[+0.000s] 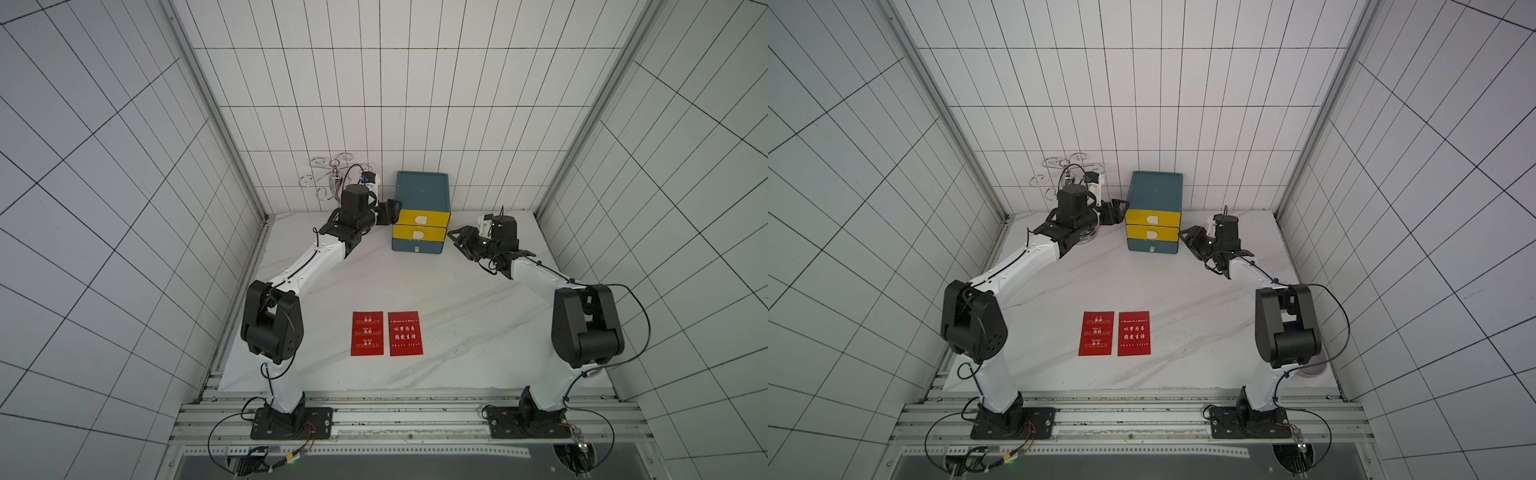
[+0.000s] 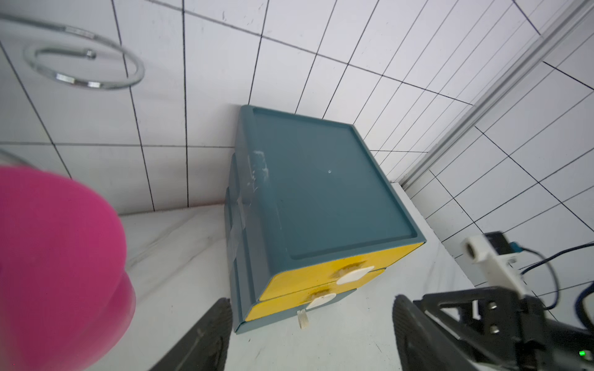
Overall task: Take the postcards out of the drawer
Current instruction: Open the drawer in the storage box.
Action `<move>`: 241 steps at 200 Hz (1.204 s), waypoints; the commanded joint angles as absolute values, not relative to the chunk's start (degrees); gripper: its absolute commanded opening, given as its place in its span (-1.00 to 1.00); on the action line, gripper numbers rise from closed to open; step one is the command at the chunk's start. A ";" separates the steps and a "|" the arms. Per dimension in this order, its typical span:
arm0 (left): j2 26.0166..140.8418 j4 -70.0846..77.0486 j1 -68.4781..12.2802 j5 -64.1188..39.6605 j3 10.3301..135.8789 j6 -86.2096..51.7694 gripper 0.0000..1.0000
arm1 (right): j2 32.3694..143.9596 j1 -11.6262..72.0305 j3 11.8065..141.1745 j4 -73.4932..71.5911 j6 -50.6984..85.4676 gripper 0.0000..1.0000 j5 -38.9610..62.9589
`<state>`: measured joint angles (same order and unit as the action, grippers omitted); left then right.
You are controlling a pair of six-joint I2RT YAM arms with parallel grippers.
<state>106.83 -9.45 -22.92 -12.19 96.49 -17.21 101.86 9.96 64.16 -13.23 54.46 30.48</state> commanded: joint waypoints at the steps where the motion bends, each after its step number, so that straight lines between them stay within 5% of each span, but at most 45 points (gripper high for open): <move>1: 111.02 -13.70 -22.77 -16.63 101.38 -10.61 0.57 | 105.00 13.38 58.94 -31.67 62.81 0.08 26.23; 54: 121.82 -15.27 -22.67 -26.34 114.99 -11.87 0.58 | 118.62 18.12 55.87 -58.62 74.82 -0.04 19.01; 193: 131.22 -19.05 -24.61 -27.29 124.33 -11.61 0.58 | 131.93 21.82 64.61 -66.00 81.71 -0.08 13.45; 241: 131.68 -19.01 -24.82 -26.79 123.40 -12.43 0.58 | 134.91 22.80 68.19 -64.72 82.60 -0.25 14.15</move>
<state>129.67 -16.51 -24.43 -27.38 123.59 -12.19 132.79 21.87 66.13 -64.03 81.03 14.46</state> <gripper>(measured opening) 0.789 0.410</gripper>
